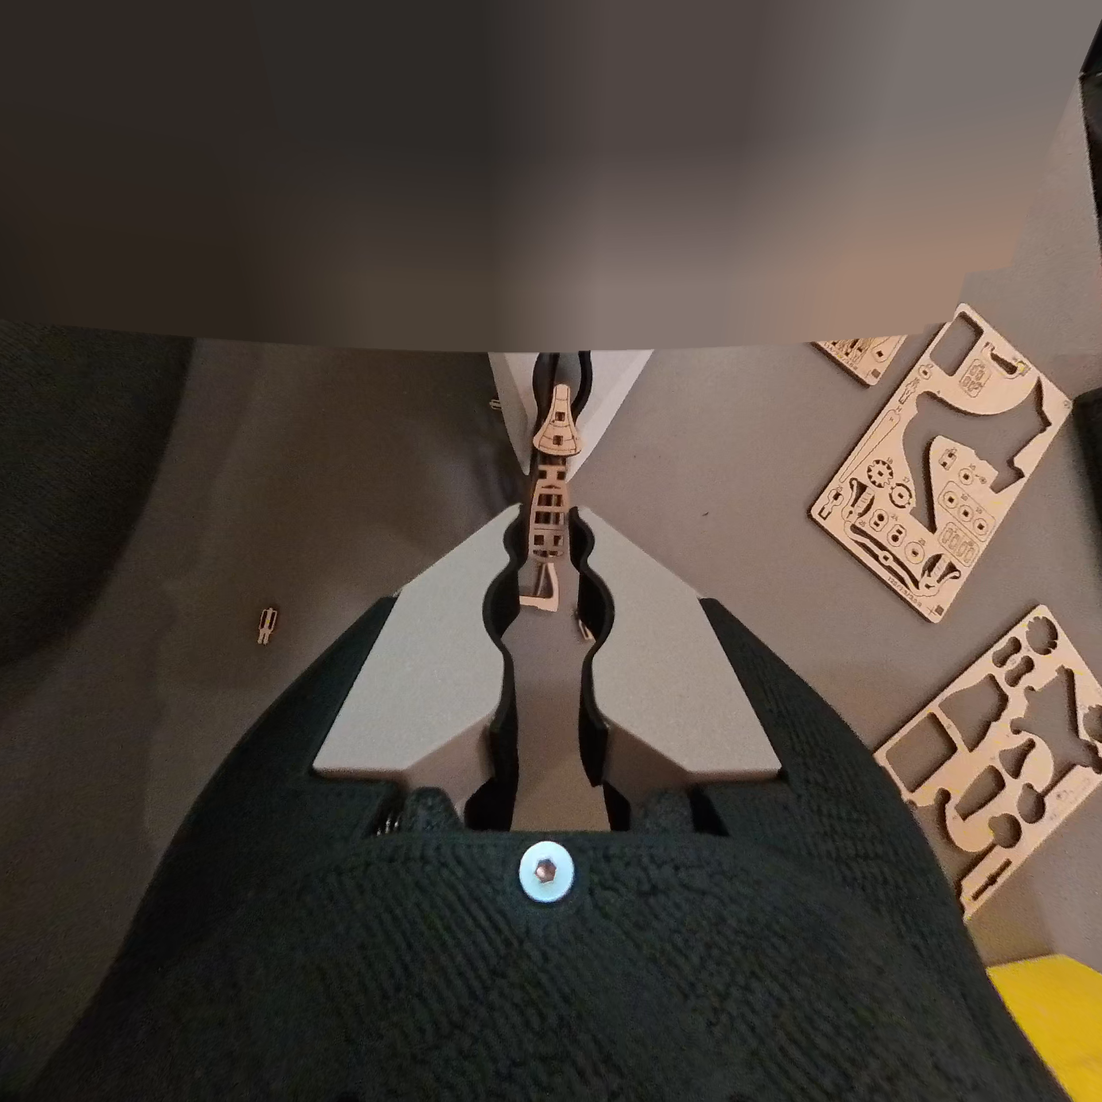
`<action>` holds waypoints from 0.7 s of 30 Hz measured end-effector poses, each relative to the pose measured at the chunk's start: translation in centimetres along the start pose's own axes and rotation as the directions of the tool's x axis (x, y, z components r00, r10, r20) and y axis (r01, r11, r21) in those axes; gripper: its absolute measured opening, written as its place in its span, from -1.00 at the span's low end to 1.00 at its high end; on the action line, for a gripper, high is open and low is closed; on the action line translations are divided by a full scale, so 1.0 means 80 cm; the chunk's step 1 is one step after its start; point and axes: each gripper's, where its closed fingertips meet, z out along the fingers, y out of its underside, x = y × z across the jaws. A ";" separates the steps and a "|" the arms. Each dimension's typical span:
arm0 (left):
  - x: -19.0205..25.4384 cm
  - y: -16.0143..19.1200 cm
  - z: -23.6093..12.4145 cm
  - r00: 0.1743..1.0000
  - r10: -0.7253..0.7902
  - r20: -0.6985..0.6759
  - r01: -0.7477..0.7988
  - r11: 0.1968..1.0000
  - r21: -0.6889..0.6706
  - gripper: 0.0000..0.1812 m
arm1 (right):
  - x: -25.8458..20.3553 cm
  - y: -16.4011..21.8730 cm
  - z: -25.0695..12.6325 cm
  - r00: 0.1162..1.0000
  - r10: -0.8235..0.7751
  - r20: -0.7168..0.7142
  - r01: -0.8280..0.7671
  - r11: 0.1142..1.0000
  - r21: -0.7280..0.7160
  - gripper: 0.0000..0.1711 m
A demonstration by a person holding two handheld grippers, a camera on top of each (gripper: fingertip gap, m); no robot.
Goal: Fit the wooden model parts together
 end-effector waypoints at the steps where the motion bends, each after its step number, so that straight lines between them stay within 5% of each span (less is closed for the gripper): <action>1: 0.000 0.000 0.000 1.000 0.000 0.001 0.000 1.000 0.000 -0.92 | 0.000 0.001 0.001 1.000 0.001 -0.003 -0.001 1.000 -0.009 -0.86; 21: 0.000 0.000 0.002 1.000 -0.004 0.013 0.004 1.000 -0.002 -0.92 | 0.000 -0.002 0.005 0.999 0.043 0.015 -0.044 0.998 0.033 -0.87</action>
